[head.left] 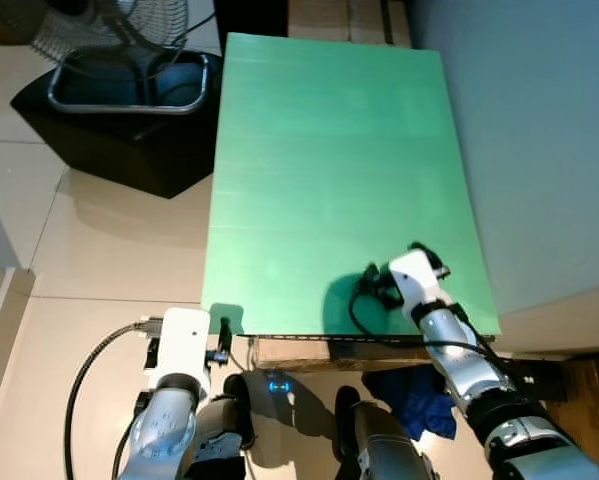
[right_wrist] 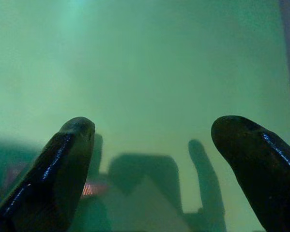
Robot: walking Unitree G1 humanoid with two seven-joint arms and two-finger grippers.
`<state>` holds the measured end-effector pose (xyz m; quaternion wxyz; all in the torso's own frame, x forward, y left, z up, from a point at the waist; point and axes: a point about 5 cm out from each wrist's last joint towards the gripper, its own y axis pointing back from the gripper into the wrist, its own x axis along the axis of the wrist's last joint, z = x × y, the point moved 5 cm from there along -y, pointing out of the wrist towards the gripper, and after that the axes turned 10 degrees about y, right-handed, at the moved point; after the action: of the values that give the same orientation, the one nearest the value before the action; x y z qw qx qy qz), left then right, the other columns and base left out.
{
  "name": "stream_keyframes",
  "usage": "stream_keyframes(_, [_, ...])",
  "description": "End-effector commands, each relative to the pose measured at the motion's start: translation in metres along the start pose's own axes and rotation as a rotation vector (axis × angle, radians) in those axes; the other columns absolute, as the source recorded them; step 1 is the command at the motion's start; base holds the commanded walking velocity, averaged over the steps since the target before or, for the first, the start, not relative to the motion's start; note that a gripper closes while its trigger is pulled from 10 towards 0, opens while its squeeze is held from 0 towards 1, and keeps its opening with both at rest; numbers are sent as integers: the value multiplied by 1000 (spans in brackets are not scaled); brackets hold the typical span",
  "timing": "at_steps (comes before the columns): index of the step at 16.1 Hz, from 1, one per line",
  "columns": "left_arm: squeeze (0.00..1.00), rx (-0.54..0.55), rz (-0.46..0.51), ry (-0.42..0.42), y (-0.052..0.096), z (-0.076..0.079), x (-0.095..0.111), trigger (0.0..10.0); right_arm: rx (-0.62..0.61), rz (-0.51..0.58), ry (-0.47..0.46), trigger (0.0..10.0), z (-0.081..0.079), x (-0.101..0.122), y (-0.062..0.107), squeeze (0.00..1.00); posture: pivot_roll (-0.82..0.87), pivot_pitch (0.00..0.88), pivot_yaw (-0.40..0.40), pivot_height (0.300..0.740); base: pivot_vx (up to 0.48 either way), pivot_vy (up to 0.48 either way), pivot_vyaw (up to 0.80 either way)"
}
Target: Hang keys on a hook
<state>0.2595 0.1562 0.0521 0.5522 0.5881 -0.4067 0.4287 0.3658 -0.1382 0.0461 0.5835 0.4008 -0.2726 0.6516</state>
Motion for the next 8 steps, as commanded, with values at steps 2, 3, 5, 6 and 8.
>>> stream_keyframes(2, [0,11,-16,1,-5,-4,-7,10000,-1,0,-42,10000,-7,1,5,0,-86,287,-32,740,0,0,0])
stream_keyframes(3, [0,12,-5,4,-13,-4,-5,10000,11,28,-62,10000,-11,9,6,0,-102,252,-31,740,0,0,0])
stream_keyframes(5, [0,10,8,5,-24,-3,-2,10000,19,54,-85,10000,-13,16,8,0,-121,213,-25,740,0,0,0])
stream_keyframes(6, [0,5,15,5,-29,-2,-1,10000,18,45,-121,10000,-13,16,9,0,-125,187,-20,740,0,0,0])
stream_keyframes(8, [0,1,34,1,-37,-1,5,10000,17,34,-149,10000,-14,17,13,0,-128,152,-12,740,0,0,0])
